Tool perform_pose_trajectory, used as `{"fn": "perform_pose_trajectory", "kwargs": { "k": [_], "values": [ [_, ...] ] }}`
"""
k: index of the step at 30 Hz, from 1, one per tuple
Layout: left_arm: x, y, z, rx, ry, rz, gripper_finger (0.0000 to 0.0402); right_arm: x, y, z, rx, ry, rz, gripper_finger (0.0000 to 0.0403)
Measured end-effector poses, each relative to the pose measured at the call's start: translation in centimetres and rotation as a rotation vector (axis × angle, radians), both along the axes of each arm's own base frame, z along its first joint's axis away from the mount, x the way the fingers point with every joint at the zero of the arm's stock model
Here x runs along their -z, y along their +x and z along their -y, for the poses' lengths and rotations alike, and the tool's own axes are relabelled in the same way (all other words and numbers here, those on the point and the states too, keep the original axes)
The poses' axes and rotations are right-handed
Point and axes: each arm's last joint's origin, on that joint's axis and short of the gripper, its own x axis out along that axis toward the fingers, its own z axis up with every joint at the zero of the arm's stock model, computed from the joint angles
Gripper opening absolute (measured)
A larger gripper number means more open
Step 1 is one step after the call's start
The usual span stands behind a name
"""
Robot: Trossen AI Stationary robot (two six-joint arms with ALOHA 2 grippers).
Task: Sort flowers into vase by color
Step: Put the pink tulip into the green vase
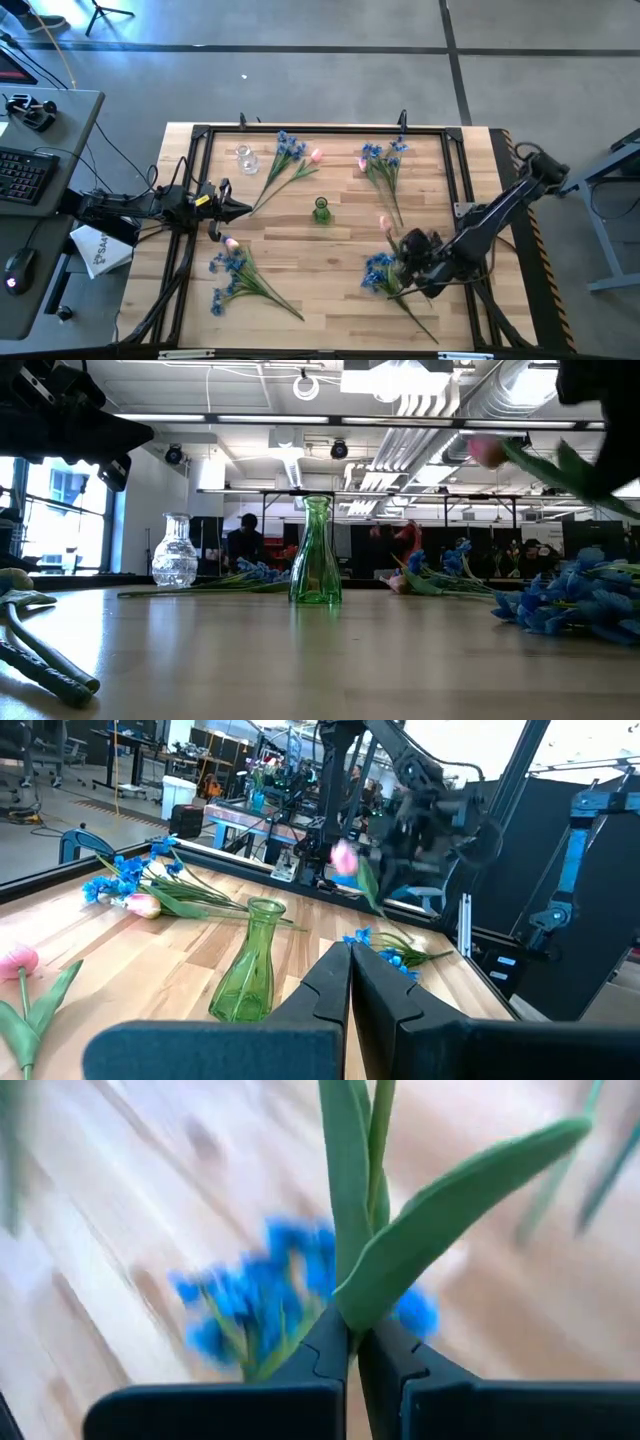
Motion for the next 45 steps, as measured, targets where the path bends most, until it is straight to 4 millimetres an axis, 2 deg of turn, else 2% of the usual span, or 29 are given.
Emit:
{"fn": "perform_pose_trajectory", "kwargs": {
  "k": [7, 14, 20, 25, 30, 37, 41, 45],
  "values": [
    [0.0, 0.0, 0.0, 0.0, 0.0, 0.001, 0.0, -3.1, 0.8, 1.5, -0.07, -0.291, 0.269, 0.0003],
    [0.0, 0.0, 0.0, -0.003, 0.0, 0.0, 0.0, -6.6, 3.3, 1.8, -0.195, -0.551, 0.482, 0.0003],
    [0.0, 0.0, 0.0, -0.005, 0.0, 0.0, 0.0, -10.4, 5.7, 2.5, -0.473, -0.689, 0.744, 0.0003],
    [0.0, 0.0, 0.0, -0.005, 0.0, 0.0, 0.0, -12.2, 6.9, 4.4, -0.652, -0.838, 0.929, 0.0003],
    [0.0, 0.0, 0.0, -0.005, 0.001, 0.0, 0.0, -12.3, 8.2, 8.0, -0.616, -0.899, 0.976, 0.0003],
    [0.0, 0.0, 0.0, -0.004, 0.001, 0.0, 0.0, -9.7, 7.8, 13.3, -0.45, -0.873, 1.11, 0.0003],
    [0.0, 0.0, 0.0, -0.006, 0.0, 0.001, 0.0, -8.2, 7.2, 15.0, -0.392, -0.8, 1.141, 0.0003],
    [0.0, 0.0, -0.1, -0.03, 0.0, 0.003, 0.0, -7.8, 7.3, 15.6, -0.358, -0.753, 1.154, 0.0003]
  ]
}}
